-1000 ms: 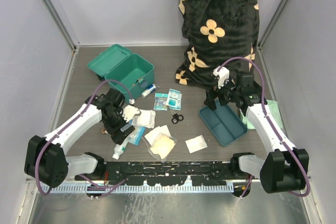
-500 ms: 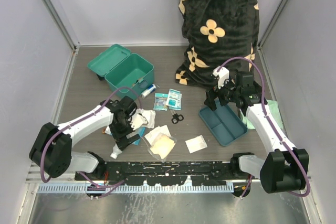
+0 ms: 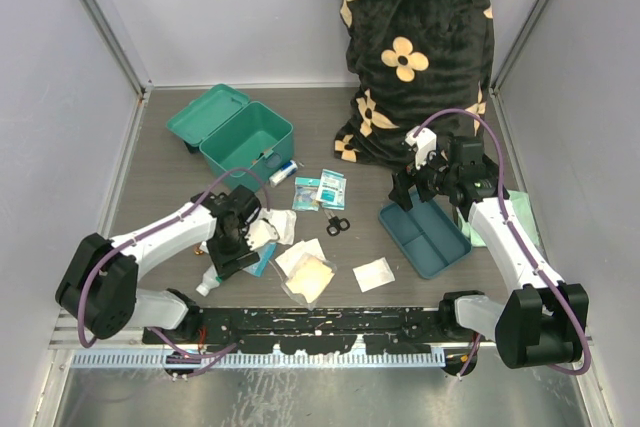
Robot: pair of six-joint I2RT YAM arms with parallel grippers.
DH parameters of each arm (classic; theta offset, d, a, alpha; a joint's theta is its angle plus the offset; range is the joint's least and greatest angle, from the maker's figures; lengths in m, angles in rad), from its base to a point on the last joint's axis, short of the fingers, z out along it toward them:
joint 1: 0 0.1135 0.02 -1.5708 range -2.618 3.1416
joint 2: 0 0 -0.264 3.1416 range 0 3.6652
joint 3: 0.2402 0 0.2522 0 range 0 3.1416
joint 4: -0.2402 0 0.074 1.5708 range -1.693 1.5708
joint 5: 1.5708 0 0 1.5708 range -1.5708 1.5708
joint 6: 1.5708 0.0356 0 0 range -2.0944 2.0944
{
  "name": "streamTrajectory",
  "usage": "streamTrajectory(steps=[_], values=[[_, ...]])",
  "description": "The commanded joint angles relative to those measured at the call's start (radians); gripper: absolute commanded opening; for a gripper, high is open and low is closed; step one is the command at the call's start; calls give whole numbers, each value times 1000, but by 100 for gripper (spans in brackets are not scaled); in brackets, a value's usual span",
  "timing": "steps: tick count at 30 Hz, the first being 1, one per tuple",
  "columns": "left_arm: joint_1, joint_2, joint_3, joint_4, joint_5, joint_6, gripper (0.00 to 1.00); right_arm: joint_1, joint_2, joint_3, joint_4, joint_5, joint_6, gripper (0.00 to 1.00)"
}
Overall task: Organize the medicine kit
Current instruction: Pick up the pill bottle at the center of the board.
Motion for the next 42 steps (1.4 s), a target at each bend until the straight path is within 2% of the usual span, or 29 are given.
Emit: streamTrajectory(steps=[1, 5, 10, 14, 31, 42], values=[[-3, 7, 5, -16, -33, 44, 61, -7, -7, 4, 20, 1, -11, 100], [-3, 29, 7, -56, -13, 59, 60, -7, -4, 3, 20, 0, -10, 100], [-3, 50, -3, -60, -20, 67, 76, -7, -2, 4, 18, 2, -12, 100], [-1, 83, -2, -62, -36, 64, 79, -7, 2, 4, 18, 3, -12, 100], [-2, 73, 11, -3, 10, 57, 42, -7, 3, 11, 12, 8, -17, 100], [-2, 1, 105, -150, 12, 53, 31, -7, 9, 13, 6, -9, -18, 100]])
